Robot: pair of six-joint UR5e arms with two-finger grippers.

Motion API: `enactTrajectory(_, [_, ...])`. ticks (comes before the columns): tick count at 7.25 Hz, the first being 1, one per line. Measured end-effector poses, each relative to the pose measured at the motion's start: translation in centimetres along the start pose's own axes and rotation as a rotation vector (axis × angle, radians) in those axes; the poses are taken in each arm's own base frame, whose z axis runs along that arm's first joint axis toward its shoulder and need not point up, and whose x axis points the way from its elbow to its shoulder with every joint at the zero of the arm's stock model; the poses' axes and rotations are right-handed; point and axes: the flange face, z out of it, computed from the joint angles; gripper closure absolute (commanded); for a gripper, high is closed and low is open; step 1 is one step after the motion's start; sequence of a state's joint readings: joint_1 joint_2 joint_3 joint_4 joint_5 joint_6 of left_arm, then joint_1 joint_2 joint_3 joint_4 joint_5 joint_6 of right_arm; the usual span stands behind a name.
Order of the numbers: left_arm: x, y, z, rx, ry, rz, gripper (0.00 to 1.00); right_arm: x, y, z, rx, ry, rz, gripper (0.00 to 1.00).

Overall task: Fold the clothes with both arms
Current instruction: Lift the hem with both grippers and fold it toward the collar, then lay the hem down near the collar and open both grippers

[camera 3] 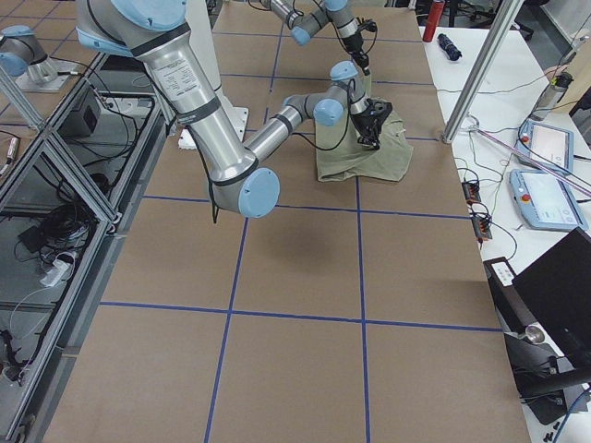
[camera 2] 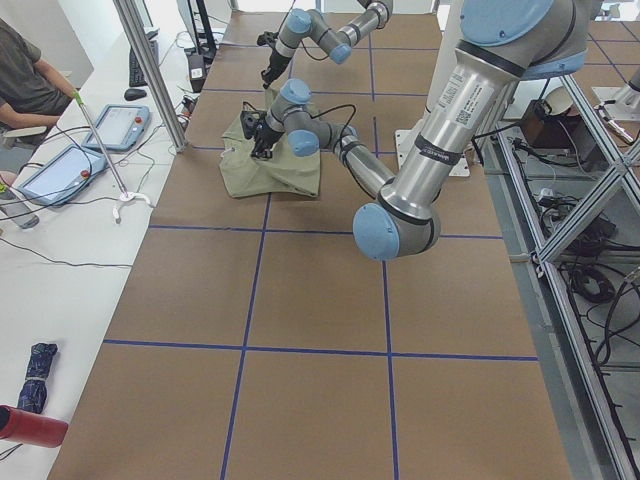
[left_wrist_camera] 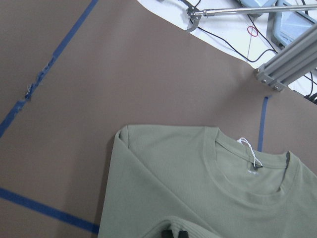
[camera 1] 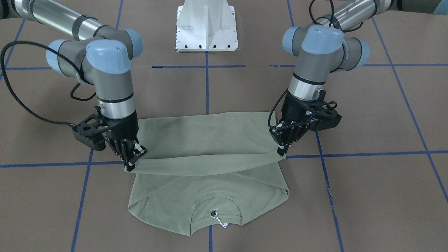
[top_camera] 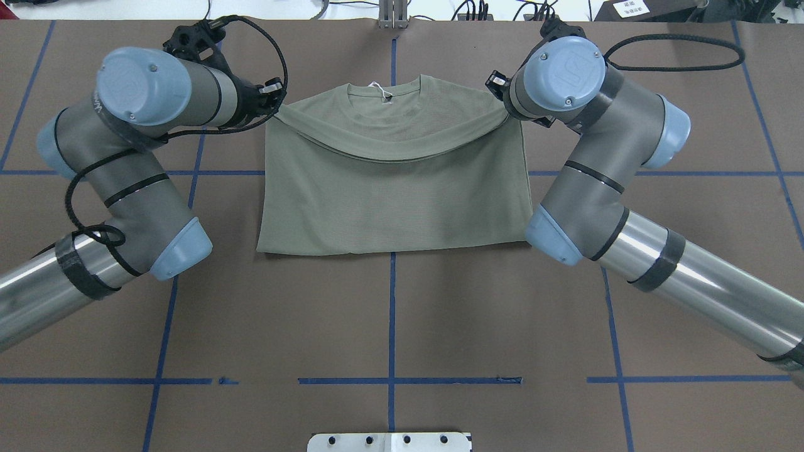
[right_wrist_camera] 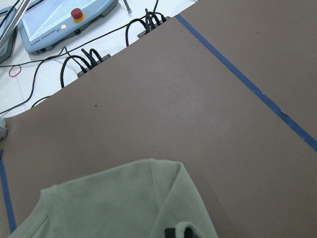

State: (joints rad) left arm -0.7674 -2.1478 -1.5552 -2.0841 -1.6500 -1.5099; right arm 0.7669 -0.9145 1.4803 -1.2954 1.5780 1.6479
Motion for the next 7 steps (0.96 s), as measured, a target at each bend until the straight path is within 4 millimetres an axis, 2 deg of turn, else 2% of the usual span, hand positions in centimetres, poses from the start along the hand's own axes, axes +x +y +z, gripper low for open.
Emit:
enactTrajectory(1, [-0.8,-0.6,2.7,0.034,0.006,0.007,1.0,-0.9,-1.4,2.9,0.011,-0.009,0.005,1.0])
enactTrajectory(3, [-2.5,-1.4,6.0,0.095,0.001,0.025,1.0,-1.5,-3.2,7.7,0.026,-0.01,0.01,1.0])
enactTrajectory(4, [-3.2,-1.7,7.0,0.12,-0.013,0.034,1.0,-1.3,-3.7,9.1,0.03,-0.008,0.011,1.0])
enactTrajectory(6, [-4.6,-1.9,8.8,0.139,-0.042,0.04,0.98,-1.6,-3.5,9.9,0.028,-0.009,0.009,1.0])
enactTrajectory(7, [-5.3,-1.9,9.8,0.141,-0.041,0.041,0.67,-1.6,-3.0,10.1,0.024,-0.006,0.005,0.72])
